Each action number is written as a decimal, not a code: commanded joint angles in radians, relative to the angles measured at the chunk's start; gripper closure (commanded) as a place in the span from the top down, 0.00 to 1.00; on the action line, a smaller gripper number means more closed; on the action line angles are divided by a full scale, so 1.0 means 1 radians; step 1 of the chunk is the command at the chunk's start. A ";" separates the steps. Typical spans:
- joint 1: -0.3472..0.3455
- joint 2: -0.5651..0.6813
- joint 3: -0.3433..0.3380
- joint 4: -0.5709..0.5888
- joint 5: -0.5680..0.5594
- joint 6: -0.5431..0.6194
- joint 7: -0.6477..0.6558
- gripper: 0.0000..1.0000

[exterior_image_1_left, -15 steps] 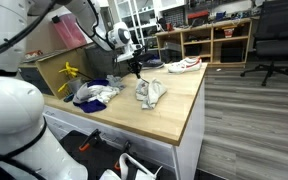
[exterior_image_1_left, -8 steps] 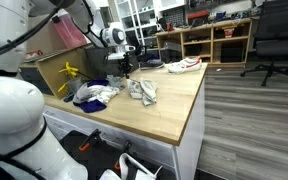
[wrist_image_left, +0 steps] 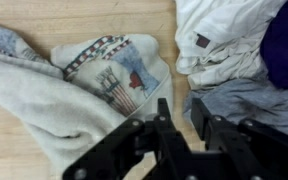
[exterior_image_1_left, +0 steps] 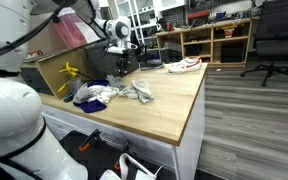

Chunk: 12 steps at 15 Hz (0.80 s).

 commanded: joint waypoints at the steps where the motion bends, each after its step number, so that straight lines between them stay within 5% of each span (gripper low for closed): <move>1: -0.024 -0.101 -0.044 -0.058 -0.043 -0.018 -0.031 0.63; 6: -0.056 -0.214 -0.078 -0.176 -0.173 -0.047 -0.170 0.99; 12: -0.074 -0.262 -0.067 -0.328 -0.308 -0.058 -0.369 1.00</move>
